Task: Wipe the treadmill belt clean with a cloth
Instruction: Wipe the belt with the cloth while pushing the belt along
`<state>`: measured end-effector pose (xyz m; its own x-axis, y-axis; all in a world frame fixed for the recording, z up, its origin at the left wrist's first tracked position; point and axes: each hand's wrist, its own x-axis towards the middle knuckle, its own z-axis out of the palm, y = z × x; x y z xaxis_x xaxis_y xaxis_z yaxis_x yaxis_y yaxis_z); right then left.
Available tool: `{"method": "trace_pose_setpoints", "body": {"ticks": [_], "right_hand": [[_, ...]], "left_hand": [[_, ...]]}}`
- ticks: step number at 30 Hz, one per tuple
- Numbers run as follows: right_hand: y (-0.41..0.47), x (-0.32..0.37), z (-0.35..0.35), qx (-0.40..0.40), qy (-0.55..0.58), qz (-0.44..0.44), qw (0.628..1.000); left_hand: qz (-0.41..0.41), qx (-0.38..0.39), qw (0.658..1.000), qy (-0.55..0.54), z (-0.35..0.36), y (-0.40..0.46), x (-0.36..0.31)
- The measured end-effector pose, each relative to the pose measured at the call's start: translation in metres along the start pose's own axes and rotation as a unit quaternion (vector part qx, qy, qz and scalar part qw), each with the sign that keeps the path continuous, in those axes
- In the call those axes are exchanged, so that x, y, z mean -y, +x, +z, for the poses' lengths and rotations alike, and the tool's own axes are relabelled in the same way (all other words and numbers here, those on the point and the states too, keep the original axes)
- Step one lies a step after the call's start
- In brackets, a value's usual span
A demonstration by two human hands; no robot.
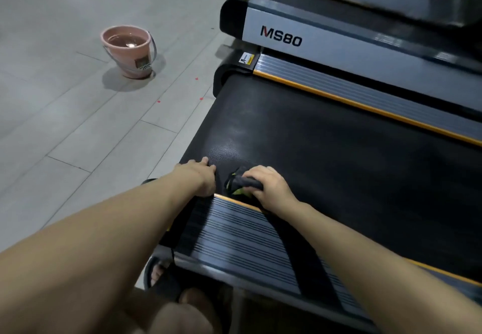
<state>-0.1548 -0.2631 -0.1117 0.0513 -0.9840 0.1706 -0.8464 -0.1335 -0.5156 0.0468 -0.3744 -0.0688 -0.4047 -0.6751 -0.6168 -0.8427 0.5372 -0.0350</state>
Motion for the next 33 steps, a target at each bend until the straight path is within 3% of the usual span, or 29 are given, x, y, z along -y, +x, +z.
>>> {"method": "trace_pose_setpoints", "body": {"ticks": [7,15,17,19,21,23,27,29,31,33], "right_hand": [[0.007,-0.008,0.001,0.039,-0.013,-0.005,0.999],[0.018,-0.005,0.010,-0.022,-0.065,-0.065,0.996],[0.031,0.001,0.016,-0.022,-0.049,-0.067,0.996],[0.039,-0.004,0.019,-0.022,-0.035,-0.102,0.994],[0.044,-0.013,0.018,-0.022,-0.047,-0.149,0.988],[0.053,-0.023,0.016,-0.027,-0.072,-0.160,0.984],[0.119,-0.065,0.000,-0.111,-0.057,-0.005,0.992],[0.156,-0.096,-0.019,-0.117,-0.059,0.074,0.989],[0.173,-0.108,-0.027,-0.120,-0.057,0.105,0.986],[0.168,-0.104,-0.022,-0.127,-0.071,0.078,0.986]], "left_hand": [[-0.024,0.049,0.998,-0.019,0.007,0.017,-0.006],[-0.038,0.081,0.995,-0.038,0.002,0.012,-0.014],[-0.025,0.058,0.996,-0.057,-0.005,0.006,-0.010],[-0.015,-0.017,0.996,-0.081,-0.013,0.003,-0.001],[-0.040,-0.094,0.986,-0.134,-0.019,0.004,0.006],[-0.057,-0.124,0.978,-0.159,-0.020,0.007,0.011],[-0.041,-0.142,0.979,-0.139,-0.029,0.018,0.014],[-0.031,-0.163,0.975,-0.148,-0.039,0.025,0.010],[-0.019,-0.188,0.970,-0.154,-0.045,0.032,0.000],[-0.012,-0.198,0.967,-0.157,-0.048,0.044,-0.006]]}}
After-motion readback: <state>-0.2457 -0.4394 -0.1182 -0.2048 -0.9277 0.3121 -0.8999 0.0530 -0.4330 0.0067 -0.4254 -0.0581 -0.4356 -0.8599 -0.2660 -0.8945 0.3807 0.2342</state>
